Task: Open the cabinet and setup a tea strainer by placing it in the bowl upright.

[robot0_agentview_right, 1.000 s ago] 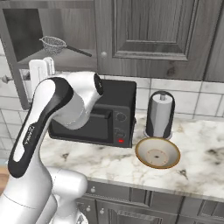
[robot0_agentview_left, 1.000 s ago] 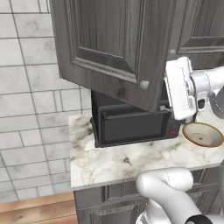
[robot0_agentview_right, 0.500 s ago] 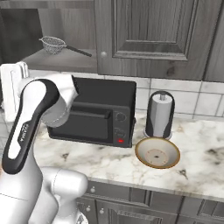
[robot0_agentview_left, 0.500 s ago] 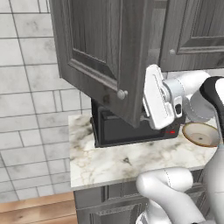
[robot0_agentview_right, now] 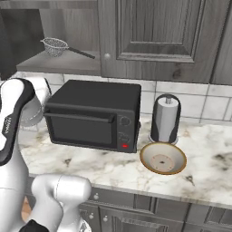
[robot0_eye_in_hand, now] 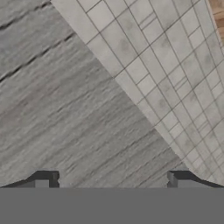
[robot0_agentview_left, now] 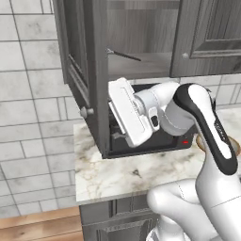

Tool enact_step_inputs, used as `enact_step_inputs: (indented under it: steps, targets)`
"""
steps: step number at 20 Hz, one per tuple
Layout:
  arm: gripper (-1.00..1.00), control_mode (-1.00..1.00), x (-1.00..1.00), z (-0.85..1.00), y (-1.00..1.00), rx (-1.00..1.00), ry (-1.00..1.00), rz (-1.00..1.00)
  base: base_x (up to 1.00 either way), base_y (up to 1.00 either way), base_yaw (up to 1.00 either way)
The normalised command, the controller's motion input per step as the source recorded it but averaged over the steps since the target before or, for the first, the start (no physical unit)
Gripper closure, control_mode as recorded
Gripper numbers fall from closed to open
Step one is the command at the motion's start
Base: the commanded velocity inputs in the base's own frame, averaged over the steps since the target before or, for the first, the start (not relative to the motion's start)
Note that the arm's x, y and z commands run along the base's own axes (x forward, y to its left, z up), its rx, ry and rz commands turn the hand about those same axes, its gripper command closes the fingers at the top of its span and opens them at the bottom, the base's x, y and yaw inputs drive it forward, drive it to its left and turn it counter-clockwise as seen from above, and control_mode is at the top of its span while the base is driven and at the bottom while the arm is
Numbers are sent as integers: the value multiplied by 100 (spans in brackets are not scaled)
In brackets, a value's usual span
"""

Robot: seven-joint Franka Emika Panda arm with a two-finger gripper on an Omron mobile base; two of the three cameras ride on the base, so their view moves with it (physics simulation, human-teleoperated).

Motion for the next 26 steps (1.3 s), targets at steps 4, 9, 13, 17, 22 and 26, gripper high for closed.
enact_step_inputs:
  steps: [4, 9, 13, 17, 22, 26]
  targets:
    - [-100, -100, 0, -14, 40, -4, 2, 0, 0, 0, 0]
    - [-100, -100, 0, -18, 23, -6, 0, -3, 0, 0, 0]
    - [-100, -100, 0, -18, 11, -8, -1, -21, 0, 0, 0]
    - [-100, -100, 0, -8, 10, -6, -5, -31, 0, 0, 0]
    - [-100, -100, 8, -1, -29, -4, 0, -24, 0, 0, 0]
    - [-100, -100, 39, -20, -85, -28, -23, -12, 0, 0, 0]
